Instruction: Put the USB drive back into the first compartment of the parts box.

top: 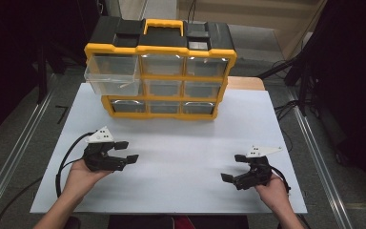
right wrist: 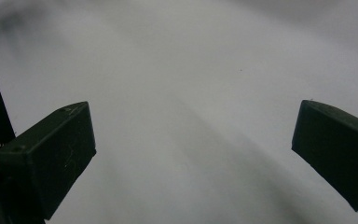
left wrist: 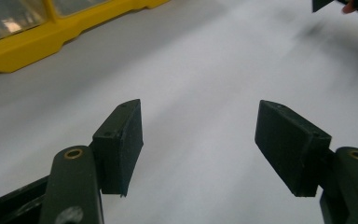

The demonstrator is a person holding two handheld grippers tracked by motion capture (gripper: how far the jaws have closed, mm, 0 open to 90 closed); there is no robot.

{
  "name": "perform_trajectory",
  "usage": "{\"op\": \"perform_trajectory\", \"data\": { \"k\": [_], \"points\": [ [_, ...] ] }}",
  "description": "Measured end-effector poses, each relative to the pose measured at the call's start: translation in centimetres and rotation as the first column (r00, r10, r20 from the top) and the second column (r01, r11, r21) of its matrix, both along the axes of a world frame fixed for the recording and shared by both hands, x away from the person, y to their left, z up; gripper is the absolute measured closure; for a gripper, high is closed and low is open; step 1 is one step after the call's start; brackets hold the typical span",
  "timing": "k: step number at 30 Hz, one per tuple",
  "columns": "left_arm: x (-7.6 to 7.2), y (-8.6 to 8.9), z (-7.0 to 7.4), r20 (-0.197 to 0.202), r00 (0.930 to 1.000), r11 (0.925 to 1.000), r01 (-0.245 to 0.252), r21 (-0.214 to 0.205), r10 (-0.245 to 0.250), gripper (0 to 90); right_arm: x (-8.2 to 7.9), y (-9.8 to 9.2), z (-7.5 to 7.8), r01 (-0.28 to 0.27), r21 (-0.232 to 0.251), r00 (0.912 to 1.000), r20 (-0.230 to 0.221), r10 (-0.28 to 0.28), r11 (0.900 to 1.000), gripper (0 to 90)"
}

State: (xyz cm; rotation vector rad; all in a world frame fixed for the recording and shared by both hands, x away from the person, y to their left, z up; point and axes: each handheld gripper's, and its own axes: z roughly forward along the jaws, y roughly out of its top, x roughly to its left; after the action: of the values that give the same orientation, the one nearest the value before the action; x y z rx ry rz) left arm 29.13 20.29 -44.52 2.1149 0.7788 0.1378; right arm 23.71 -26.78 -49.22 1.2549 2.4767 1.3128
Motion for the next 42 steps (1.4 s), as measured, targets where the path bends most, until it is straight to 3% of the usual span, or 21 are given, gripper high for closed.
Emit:
{"op": "perform_trajectory", "data": {
  "k": [5, 15, 23, 42],
  "points": [
    [-0.5, 0.1, -1.0, -0.037, 0.9992, 0.9999, 0.014, -0.001, -0.014, 33.5, -0.1, 0.0, -0.1, -0.002, -0.011, 1.0000, -0.001, 0.002, 0.9999, 0.0],
    [-0.8, 0.9, -2.1, -0.073, 0.9973, 0.9999, 0.010, 0.010, -0.009, 33.6, -0.1, -0.1, -0.2, -0.002, -0.014, 1.0000, -0.005, 0.002, 0.9999, 0.0],
    [-0.8, 1.2, -2.4, -0.078, 0.9969, 0.9987, 0.007, 0.051, -0.003, 33.7, 0.0, 0.0, -0.3, -0.004, -0.017, 1.0000, -0.003, 0.004, 0.9999, 0.0],
    [-0.8, 1.5, -2.6, -0.092, 0.9957, 0.9985, 0.007, 0.055, -0.002, 33.7, 0.2, 0.3, -0.4, -0.017, -0.020, 0.9999, 0.002, 0.017, 0.9997, 0.0]
  ]
}}
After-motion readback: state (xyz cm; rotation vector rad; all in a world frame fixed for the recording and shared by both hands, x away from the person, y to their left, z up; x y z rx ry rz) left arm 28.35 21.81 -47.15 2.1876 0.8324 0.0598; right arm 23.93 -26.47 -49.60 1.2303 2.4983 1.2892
